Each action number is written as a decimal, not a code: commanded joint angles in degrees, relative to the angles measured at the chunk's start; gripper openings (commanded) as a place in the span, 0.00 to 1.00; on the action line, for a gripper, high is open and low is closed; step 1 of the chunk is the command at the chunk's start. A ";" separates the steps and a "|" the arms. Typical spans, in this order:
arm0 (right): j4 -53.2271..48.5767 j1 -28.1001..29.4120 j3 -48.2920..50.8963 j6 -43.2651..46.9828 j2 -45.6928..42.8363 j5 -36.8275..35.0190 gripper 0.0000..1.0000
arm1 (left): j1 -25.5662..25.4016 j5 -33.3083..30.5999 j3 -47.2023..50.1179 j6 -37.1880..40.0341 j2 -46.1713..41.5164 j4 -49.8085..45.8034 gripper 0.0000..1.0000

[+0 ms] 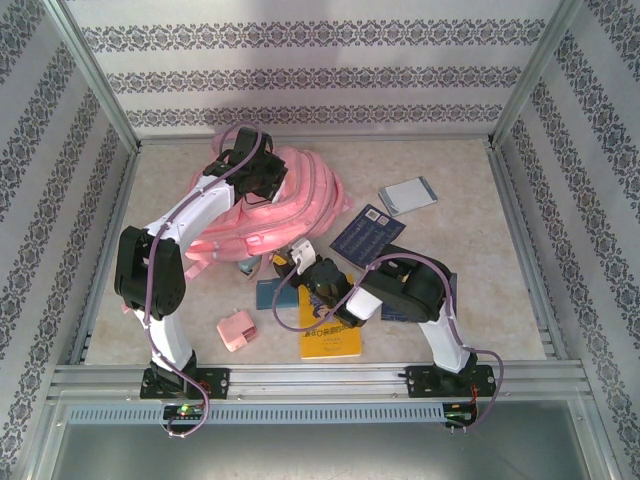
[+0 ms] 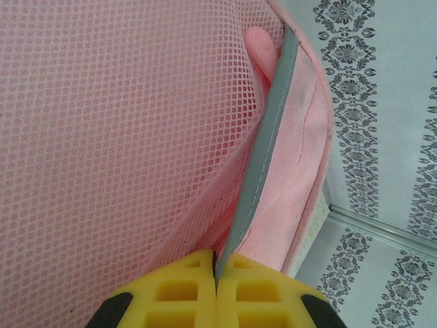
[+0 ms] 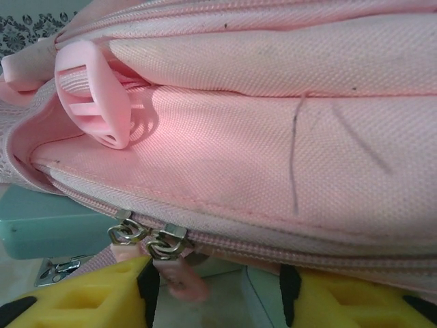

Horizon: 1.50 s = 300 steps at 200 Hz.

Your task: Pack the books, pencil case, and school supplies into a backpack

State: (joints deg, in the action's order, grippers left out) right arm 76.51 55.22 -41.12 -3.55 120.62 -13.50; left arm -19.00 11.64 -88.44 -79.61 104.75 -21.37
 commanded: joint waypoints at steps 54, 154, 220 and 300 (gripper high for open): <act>1.09 -0.38 -1.77 -4.05 2.13 4.77 0.38 | 0.35 -0.79 -1.15 -3.22 -0.66 2.64 0.00; 0.30 -1.15 -2.26 -4.71 2.18 4.06 0.15 | 0.37 -1.17 -0.23 -2.94 -1.04 2.94 0.00; 0.76 -1.92 2.84 -4.01 -1.89 3.50 0.04 | 0.55 -3.54 -0.60 0.86 -0.79 0.83 0.00; -7.11 -3.59 5.97 -0.55 -8.66 0.24 0.00 | 1.00 -3.46 -0.90 9.23 -0.51 0.73 0.00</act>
State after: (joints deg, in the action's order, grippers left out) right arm 72.62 52.60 -35.90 -6.46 115.42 -10.46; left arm -18.65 9.80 -88.44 -74.91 104.75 -21.32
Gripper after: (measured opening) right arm 0.096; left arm 0.060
